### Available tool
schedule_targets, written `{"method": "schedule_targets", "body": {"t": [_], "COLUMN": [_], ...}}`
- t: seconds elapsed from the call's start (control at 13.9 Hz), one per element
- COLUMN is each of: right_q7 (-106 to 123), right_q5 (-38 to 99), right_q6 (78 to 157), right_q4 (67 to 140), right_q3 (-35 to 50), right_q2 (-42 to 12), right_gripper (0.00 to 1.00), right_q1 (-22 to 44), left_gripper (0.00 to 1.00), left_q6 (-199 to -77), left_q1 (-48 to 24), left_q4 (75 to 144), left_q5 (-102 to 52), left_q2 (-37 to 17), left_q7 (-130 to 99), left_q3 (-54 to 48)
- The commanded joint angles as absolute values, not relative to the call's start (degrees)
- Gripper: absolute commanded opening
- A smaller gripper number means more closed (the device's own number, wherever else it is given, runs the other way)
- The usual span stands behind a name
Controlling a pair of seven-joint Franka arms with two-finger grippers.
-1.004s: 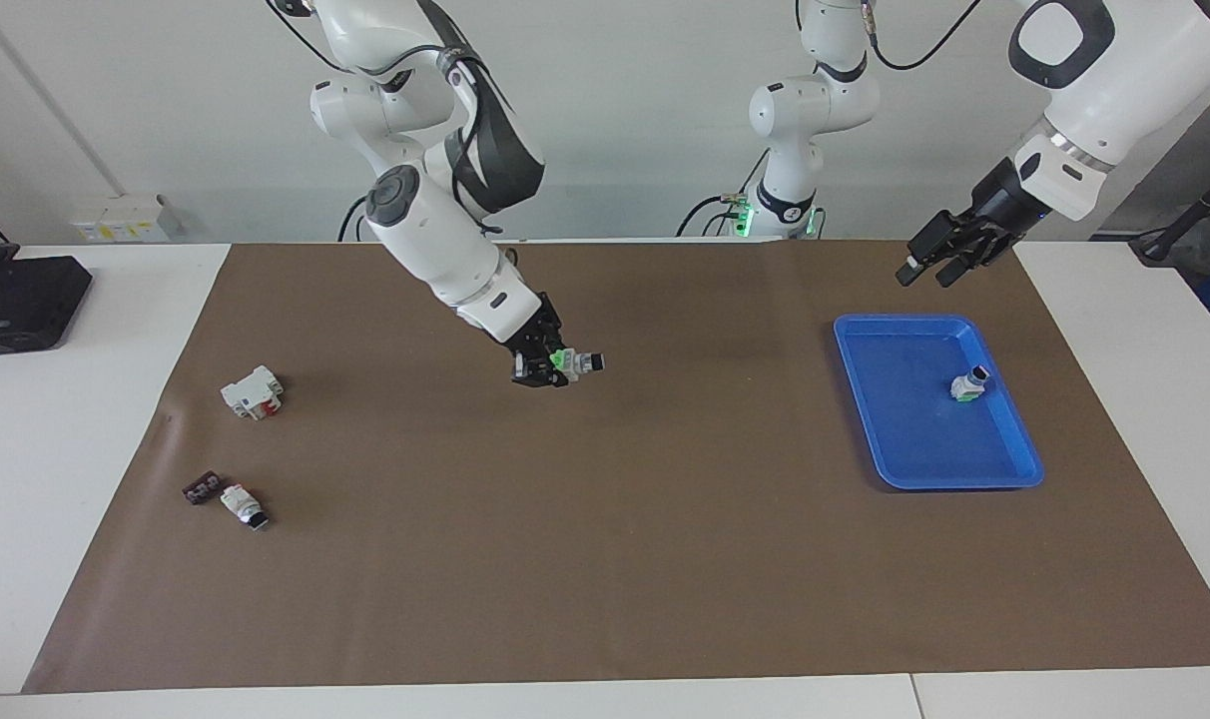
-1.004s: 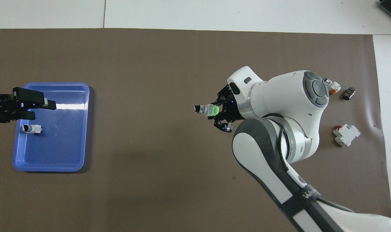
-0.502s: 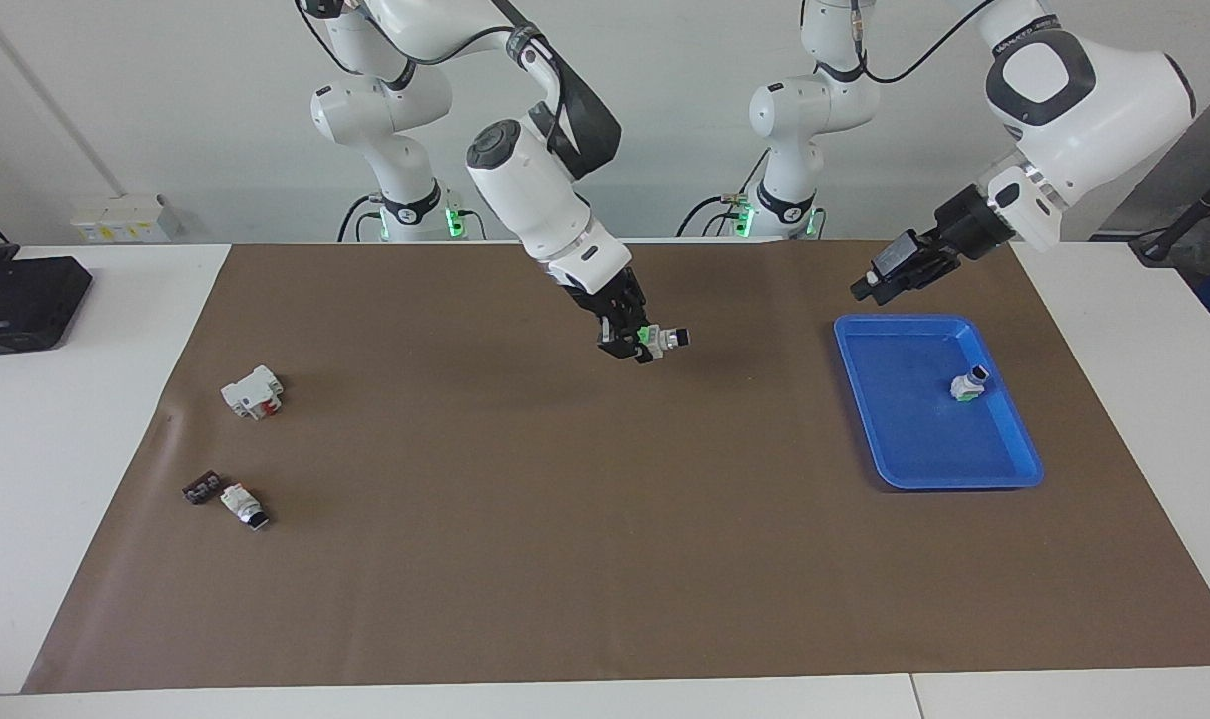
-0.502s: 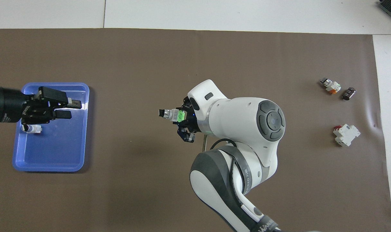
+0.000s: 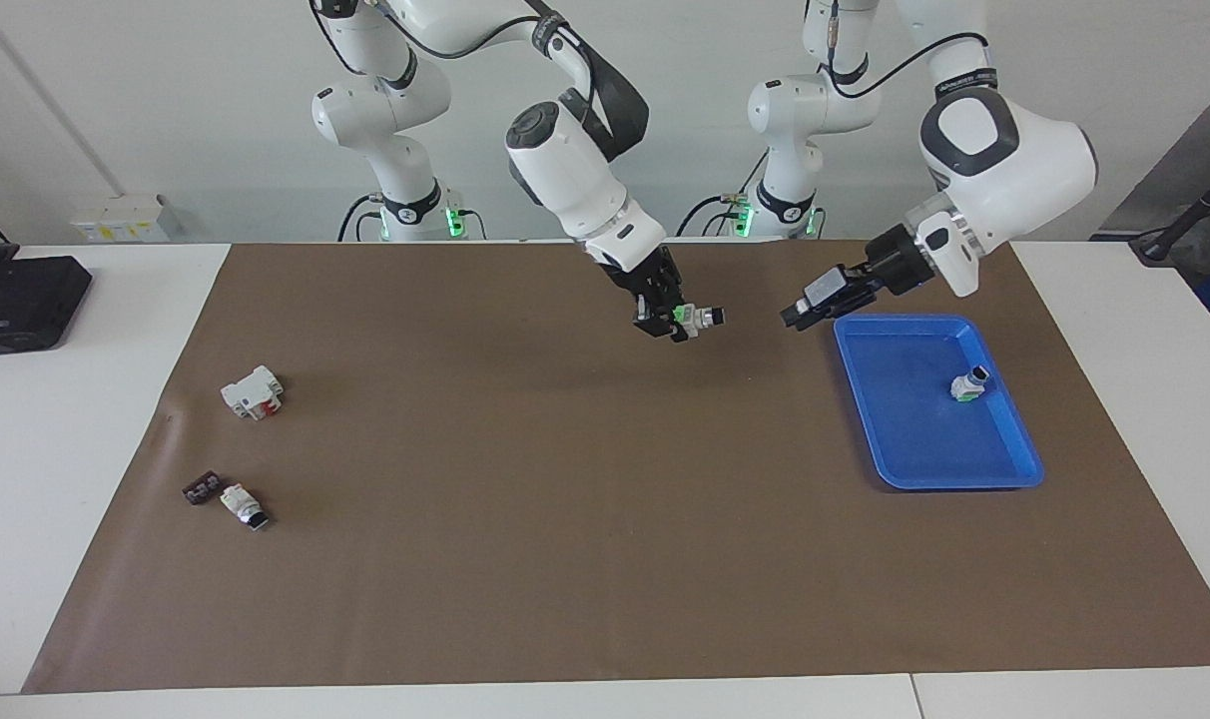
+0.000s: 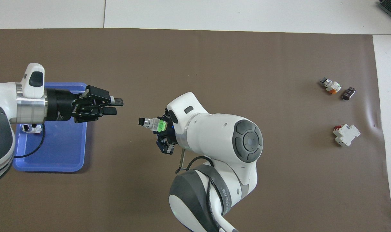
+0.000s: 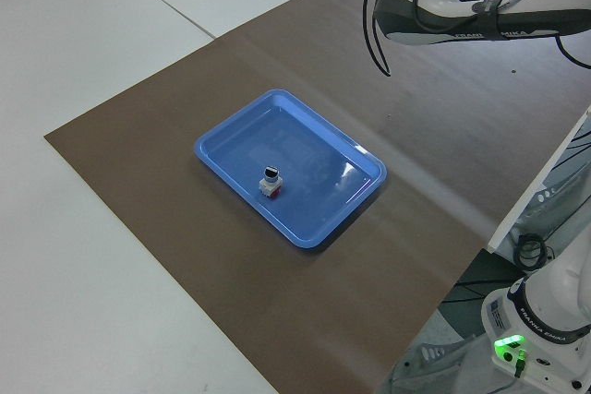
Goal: Turn and place switch with both arms
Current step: 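Close the left gripper on the switch held by the right gripper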
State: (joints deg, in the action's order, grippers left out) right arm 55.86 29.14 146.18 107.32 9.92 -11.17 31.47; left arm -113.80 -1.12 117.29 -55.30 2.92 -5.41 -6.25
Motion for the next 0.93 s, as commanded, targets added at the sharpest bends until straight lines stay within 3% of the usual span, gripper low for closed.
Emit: {"method": "schedule_targets", "body": {"t": [0.0,0.43,0.86], "right_q7": [55.11,55.11,54.93], "right_q5": [29.62,29.62,29.62], "right_q6": [147.04,147.13,147.22], "right_q4": [106.61,106.61,106.61], "right_q3": [9.84,9.84,9.84], "right_q2": [-11.78,-11.87,-11.87], "right_gripper": [0.00,0.00,0.00], "right_q1": [31.64,31.55,31.64], "left_gripper": [0.46,0.39,0.37], "left_q6": [-116.11,-104.08,-103.89], "left_q1": [-3.34,1.23,0.53], "left_q4": [119.53,118.83,118.83], "left_q5": [-58.18,-58.27,-58.27], "left_q2": [2.90,3.60,3.69], "left_q7": [-4.39,-4.39,-4.31], "left_q3": [-5.63,-5.36,-5.54]}}
